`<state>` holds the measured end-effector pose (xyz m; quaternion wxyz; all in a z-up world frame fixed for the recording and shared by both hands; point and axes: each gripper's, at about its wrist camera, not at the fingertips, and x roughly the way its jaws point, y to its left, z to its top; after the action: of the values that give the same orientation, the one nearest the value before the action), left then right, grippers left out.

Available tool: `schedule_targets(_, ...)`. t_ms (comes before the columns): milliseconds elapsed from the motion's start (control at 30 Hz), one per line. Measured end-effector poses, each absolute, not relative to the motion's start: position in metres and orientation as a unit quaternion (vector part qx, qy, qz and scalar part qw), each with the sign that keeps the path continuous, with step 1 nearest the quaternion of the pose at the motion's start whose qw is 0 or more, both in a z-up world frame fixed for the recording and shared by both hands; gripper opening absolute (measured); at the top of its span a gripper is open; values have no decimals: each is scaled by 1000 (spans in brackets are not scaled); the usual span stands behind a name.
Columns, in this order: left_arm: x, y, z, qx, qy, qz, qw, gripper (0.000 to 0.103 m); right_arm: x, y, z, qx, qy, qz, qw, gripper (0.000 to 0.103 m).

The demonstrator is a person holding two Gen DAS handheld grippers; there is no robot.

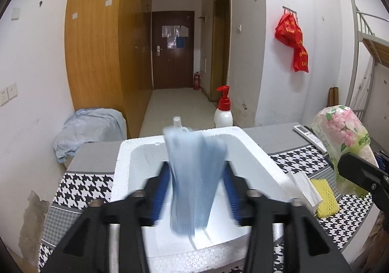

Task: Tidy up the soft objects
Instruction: 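Carry the mask over the white foam box and open left tool while right tool holds the packet, then move the tissue packet over the foam box and open right tool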

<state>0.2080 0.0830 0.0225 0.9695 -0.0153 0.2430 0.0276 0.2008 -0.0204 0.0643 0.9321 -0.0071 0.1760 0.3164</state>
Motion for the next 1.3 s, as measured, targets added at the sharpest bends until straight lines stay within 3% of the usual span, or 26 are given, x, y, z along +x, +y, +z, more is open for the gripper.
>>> schedule_targets(33, 206, 83, 23, -16, 239, 28, 971, 74, 201, -20, 64, -7, 176, 316, 932, 33)
schedule_targets(100, 202, 83, 25, -17, 229, 33, 973, 88, 201, -20, 64, -8, 176, 316, 932, 33)
schedule_targets(300, 195, 88, 29, -25, 209, 39, 977, 100, 202, -19, 63, -10, 177, 314, 933, 33)
schedule_targets(1300, 125, 138, 47, -34, 137, 117, 983, 102, 213, 3, 58, -30, 177, 339, 924, 33)
